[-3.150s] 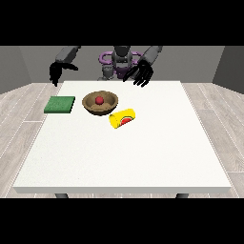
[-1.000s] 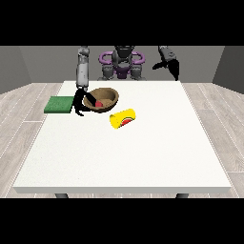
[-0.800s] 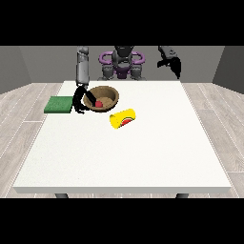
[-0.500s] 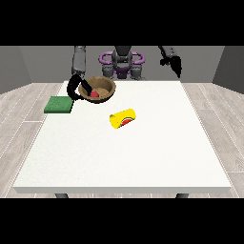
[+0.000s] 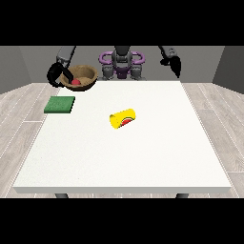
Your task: Pick the cup and pour the ball into the bowl, then pick the bowl and place it on the pad
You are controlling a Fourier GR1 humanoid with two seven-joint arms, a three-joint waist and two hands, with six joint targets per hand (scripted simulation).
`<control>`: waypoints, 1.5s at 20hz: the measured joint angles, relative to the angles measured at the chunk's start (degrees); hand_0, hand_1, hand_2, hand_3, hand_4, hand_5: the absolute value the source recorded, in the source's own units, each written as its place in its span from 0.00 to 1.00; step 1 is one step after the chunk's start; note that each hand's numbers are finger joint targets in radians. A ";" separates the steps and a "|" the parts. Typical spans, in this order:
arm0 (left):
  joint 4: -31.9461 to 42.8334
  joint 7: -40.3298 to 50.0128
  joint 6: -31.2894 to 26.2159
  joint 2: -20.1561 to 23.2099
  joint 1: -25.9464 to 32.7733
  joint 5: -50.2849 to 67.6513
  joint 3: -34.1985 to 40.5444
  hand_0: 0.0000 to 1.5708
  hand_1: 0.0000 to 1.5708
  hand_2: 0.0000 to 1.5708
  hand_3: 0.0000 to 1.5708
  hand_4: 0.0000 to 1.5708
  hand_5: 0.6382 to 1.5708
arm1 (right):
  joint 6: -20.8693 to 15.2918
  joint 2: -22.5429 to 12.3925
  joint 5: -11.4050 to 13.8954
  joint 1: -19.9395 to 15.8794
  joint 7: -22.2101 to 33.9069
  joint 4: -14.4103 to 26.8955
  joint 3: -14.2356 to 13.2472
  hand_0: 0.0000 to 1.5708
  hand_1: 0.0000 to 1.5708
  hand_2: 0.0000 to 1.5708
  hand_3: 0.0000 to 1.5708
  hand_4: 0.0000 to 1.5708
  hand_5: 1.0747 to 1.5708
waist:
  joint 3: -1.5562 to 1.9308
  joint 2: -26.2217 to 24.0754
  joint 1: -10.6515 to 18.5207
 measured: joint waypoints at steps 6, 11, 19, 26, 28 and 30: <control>0.36 -1.53 -2.47 2.46 -1.64 2.25 2.95 0.00 0.00 0.00 0.00 0.82 0.94 | 4.00 -4.90 -1.18 0.62 -1.53 -1.28 -2.44 1.00 1.00 1.00 0.00 0.57 1.00 | 0.03 3.84 0.09; 0.82 -2.73 -9.89 11.77 -2.92 9.11 11.08 0.00 0.00 0.00 0.00 0.82 1.00 | 6.87 -10.29 -3.37 2.71 -5.83 -0.36 -6.28 1.00 1.00 1.00 0.00 0.55 1.00 | 0.05 7.19 1.76; 8.83 -7.19 -20.99 24.37 -3.92 17.08 21.88 0.00 0.00 0.00 0.00 0.77 0.99 | 4.75 -10.05 -4.82 2.98 -11.26 -1.16 -8.89 1.00 1.00 1.00 0.00 0.48 0.99 | 0.04 12.63 2.86; 10.91 -9.84 -23.50 27.24 -4.24 18.48 24.04 0.00 0.00 0.00 0.00 0.75 0.98 | 3.03 -13.86 -5.84 1.58 -11.98 2.23 -12.36 0.69 0.69 0.78 0.74 0.00 0.90 | 0.05 16.13 3.19; 10.03 -9.68 -23.42 27.49 -4.66 18.94 24.23 0.00 0.00 0.00 0.00 0.75 0.98 | 3.71 -15.31 -6.37 0.79 -12.10 4.25 -13.40 0.39 0.39 0.43 0.67 0.00 0.90 | 0.07 17.34 3.61; 9.95 -9.35 -23.38 27.70 -4.63 19.11 24.26 0.00 0.00 0.00 0.00 0.75 0.98 | 3.95 -15.00 -6.41 0.54 -12.19 5.34 -13.35 0.20 0.20 0.31 0.46 0.00 0.85 | 0.07 17.00 3.63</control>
